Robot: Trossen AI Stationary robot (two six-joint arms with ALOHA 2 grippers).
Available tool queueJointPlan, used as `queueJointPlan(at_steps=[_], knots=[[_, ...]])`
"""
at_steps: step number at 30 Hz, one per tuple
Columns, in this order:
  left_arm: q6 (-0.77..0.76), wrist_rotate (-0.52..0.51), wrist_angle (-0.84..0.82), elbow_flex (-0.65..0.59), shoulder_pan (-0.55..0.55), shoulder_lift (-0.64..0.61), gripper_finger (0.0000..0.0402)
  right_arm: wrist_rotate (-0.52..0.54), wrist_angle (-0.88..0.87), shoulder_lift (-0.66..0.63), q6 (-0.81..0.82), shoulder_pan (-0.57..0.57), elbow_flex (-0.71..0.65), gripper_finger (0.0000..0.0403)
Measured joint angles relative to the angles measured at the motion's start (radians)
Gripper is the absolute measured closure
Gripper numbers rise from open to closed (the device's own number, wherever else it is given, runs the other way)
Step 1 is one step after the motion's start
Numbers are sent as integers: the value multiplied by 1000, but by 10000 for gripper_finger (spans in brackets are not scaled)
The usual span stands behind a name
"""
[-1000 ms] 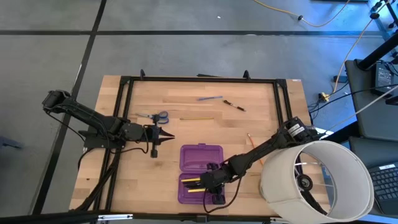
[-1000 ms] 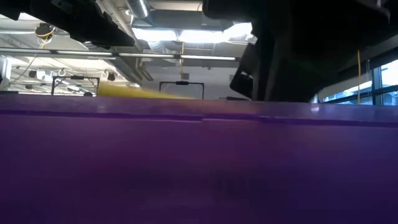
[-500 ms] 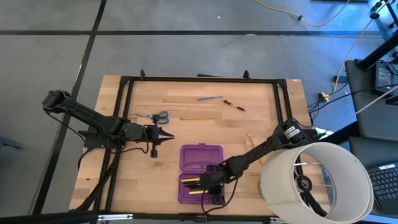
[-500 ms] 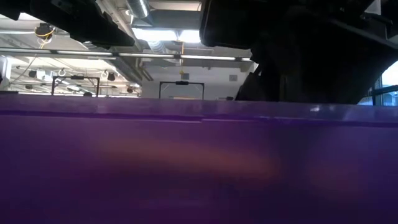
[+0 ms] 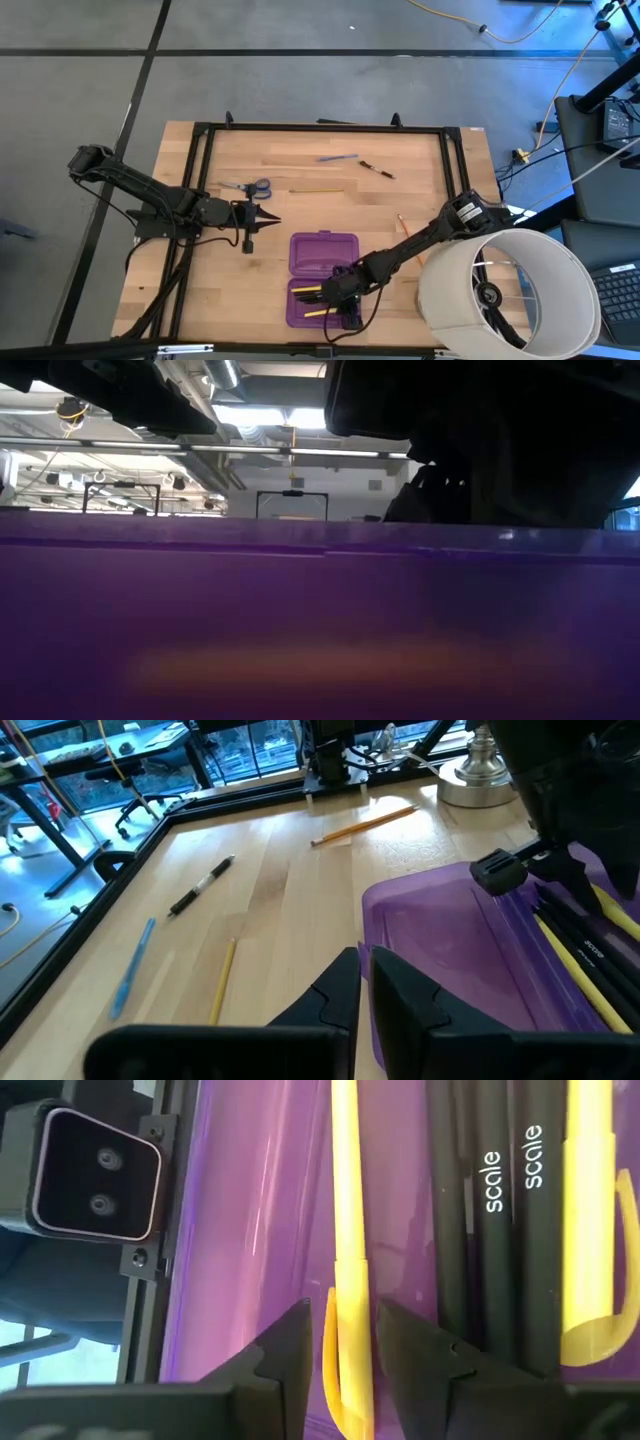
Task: Pick & place school supplies into a supply box
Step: Put the orange pencil into the violet supply box
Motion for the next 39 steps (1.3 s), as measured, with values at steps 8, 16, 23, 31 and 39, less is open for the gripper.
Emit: queueJointPlan(at_steps=[8, 16, 23, 31, 39], knots=[[-1, 0, 0, 0, 0, 0, 381, 3, -31, -78, -1, -28, 1, 280], [-1, 0, 0, 0, 0, 0, 382, 103, -150, -179, -9, -46, 1, 280], [-1, 0, 1, 0, 0, 0, 380, 211, -370, -206, 52, -66, 1, 280], [-9, 0, 1, 0, 0, 0, 382, 214, -495, -215, 57, -105, 1, 280], [-25, 0, -3, 0, 0, 0, 377, 192, -439, -302, 72, -158, -100, 280]])
